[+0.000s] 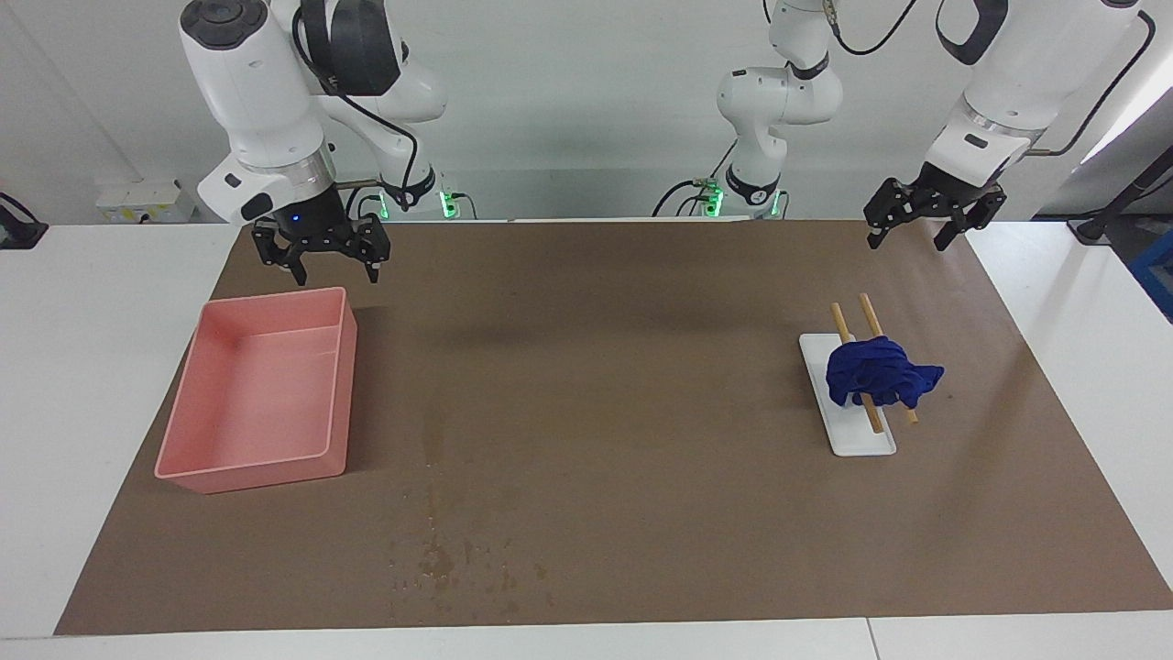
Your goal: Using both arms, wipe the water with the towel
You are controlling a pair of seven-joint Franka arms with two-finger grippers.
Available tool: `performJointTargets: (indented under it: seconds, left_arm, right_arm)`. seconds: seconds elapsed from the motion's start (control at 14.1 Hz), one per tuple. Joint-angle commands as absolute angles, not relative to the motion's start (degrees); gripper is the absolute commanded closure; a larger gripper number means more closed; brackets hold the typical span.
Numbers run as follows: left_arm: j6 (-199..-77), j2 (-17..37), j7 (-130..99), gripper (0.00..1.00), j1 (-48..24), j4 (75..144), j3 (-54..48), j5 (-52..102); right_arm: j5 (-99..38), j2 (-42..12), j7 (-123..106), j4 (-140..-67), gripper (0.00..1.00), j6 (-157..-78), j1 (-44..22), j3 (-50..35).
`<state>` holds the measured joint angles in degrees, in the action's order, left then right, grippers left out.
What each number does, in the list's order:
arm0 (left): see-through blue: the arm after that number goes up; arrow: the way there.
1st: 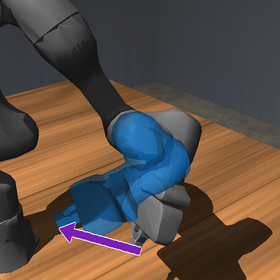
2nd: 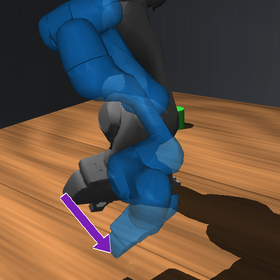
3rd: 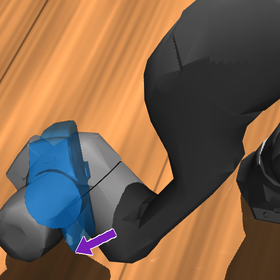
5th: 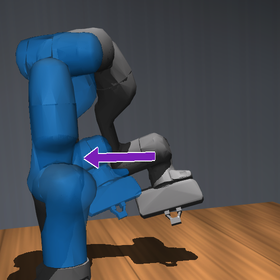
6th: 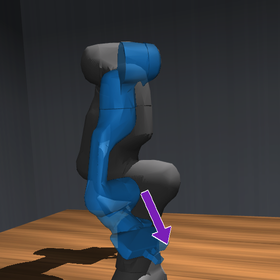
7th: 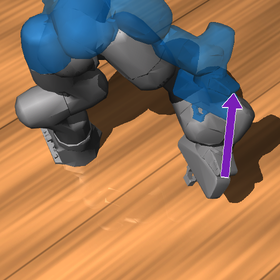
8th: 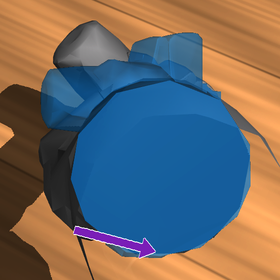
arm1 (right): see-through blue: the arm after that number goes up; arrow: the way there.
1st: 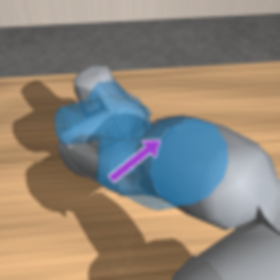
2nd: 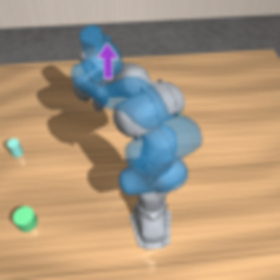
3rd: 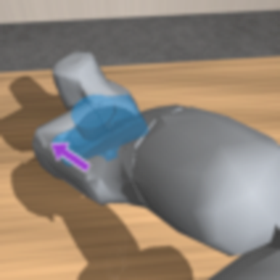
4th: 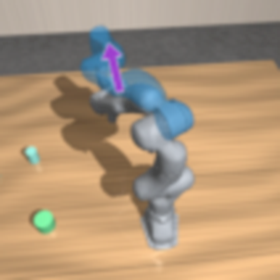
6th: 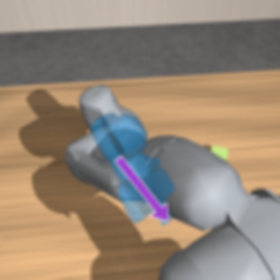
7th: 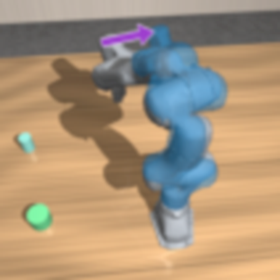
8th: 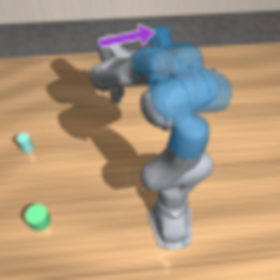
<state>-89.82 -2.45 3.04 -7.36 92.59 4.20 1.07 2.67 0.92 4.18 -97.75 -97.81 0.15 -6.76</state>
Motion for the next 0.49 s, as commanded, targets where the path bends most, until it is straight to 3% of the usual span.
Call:
performJointTargets:
  seconds: [0.0, 0.42]
  left_arm:
    - [-88.85, -2.9, 2.2, 0.0, -8.44, 92.37, 4.75, 0.18]
    - [-94.11, -3.69, -3.99, 0.0, -7.12, 95.35, 5.18, 0.18]
  right_arm:
    - [2.46, 1.58, 3.6, -98.53, 0.0, -98.09, 0.26, -6.68]
    - [2.46, 1.58, 3.52, -98.53, 0.0, -98.09, 0.26, -6.68]
